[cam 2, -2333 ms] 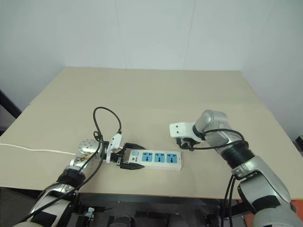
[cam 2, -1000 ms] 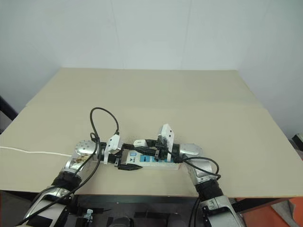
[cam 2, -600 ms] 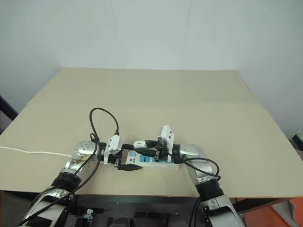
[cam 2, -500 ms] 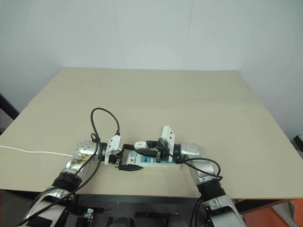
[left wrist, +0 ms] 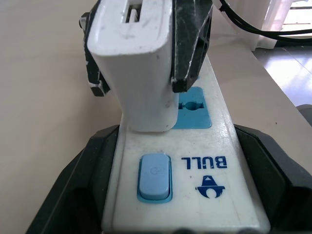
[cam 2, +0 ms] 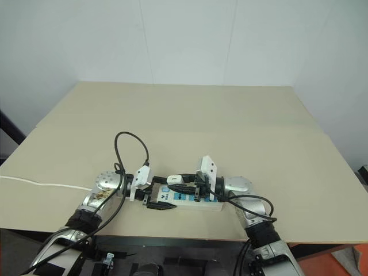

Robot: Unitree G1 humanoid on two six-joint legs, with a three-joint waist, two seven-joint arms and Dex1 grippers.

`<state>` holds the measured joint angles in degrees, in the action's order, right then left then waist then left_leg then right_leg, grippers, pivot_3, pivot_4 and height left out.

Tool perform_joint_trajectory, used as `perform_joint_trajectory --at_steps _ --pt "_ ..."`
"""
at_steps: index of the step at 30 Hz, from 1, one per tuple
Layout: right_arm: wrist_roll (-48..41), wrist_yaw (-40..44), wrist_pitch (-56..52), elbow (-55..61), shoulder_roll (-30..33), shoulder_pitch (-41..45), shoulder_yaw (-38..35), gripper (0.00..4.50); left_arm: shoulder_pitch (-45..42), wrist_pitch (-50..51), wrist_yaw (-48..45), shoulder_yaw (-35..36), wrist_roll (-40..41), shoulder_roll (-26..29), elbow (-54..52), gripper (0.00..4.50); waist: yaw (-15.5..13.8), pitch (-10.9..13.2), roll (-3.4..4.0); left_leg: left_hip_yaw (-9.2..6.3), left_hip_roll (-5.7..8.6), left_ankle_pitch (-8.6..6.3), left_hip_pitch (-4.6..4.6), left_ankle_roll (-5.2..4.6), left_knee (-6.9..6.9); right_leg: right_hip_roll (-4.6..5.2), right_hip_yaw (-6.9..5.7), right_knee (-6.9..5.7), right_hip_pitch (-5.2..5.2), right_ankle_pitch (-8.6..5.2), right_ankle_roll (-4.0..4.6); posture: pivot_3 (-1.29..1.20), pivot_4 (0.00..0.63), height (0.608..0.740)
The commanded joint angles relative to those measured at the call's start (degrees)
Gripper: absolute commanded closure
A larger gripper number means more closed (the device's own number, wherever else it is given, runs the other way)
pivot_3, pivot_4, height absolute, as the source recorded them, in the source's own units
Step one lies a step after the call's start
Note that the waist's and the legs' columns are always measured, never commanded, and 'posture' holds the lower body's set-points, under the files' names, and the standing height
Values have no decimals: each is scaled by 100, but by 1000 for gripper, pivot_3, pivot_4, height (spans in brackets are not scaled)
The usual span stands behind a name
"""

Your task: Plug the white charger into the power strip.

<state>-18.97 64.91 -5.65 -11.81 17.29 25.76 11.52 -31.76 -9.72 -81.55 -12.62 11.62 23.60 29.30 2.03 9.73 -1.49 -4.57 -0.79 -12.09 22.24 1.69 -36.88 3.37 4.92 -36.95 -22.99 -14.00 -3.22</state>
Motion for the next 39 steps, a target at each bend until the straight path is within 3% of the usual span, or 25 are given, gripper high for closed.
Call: perform_joint_trajectory --at_steps 1,5,12,20,39 --pt "86 -210 -176 -137 300 -375 -250 3397 132 73 81 51 -150 229 193 1203 -1 0 0 0 0 0 0 0 0 0 0 0 0 0 0 0 150 740" --pt "97 -550 292 -447 73 -564 -310 3397 128 83 107 73 -130 229 202 1203 3 -4 -1 0 0 0 -2 0 0 0 0 0 2 -8 -13 0 150 740" --pt "44 -416 541 -664 43 -567 -268 3397 132 94 88 95 -109 288 206 1203 20 -7 -5 -1 -5 -1 -49 0 2 -3 -3 22 60 -16 -25 0 150 740" --pt "144 351 264 -1093 556 -427 -18 3397 161 110 92 143 -82 351 177 1203 12 -9 -4 -1 -4 -3 -57 -2 6 -2 -3 22 66 -20 -25 0 150 740" --pt "345 501 -6 -1377 1130 -251 335 3397 293 221 185 183 -63 458 -8 1203 4 -33 0 -1 -3 -12 -65 -5 6 0 -3 25 75 -26 -27 0 150 740"
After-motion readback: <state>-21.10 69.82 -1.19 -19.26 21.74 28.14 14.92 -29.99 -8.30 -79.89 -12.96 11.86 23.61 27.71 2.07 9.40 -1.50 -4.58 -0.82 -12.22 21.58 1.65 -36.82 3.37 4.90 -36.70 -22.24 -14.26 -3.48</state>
